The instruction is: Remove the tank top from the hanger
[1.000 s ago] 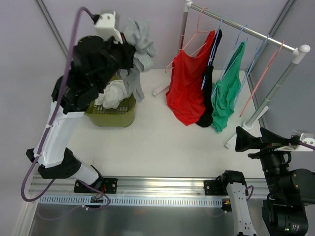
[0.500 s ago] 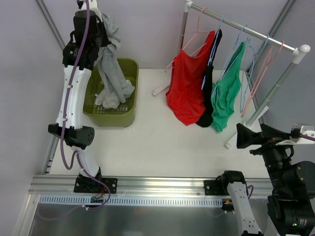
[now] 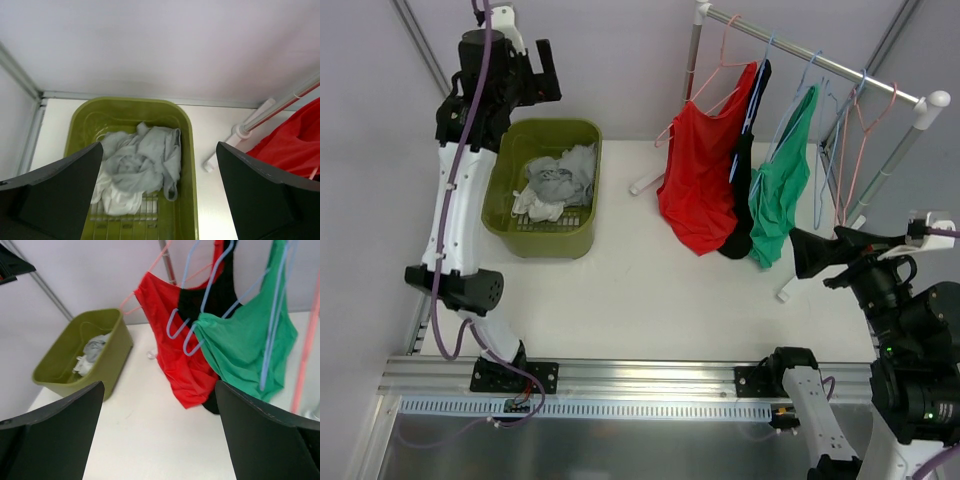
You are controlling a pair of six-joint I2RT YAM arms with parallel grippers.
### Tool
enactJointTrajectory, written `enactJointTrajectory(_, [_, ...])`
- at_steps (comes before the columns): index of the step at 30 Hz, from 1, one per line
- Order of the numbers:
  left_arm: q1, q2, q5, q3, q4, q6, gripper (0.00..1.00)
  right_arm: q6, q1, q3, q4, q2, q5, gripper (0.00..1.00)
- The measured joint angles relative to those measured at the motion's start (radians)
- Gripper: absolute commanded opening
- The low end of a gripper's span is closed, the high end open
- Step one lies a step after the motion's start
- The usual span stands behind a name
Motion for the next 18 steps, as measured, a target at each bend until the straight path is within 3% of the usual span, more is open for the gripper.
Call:
enactJointTrajectory(5, [0.000, -0.240, -0.053, -0.208, 0.031, -0.029, 0.99, 0.086, 0.001, 0.119, 0.070, 0.156, -0.140, 0.99])
enactJointTrajectory(11, [0.000, -0.588, 0.013, -0.667, 0.068, -0.154, 0.99, 0.249, 0.002, 0.183, 0.236, 0.384, -0.287, 0.81])
enactJointTrajectory(14, [0.000, -0.714, 0.069, -0.892, 0.045, -0.211, 0.99, 0.287, 0.010, 0.253, 0.257, 0.524, -0.287, 0.75])
enactJointTrajectory(18, [0.000, -0.821, 0.139, -1.087, 0.024, -0.219, 0.99, 0.258, 0.060, 0.399, 0.199, 0.700, -0.170, 0.70])
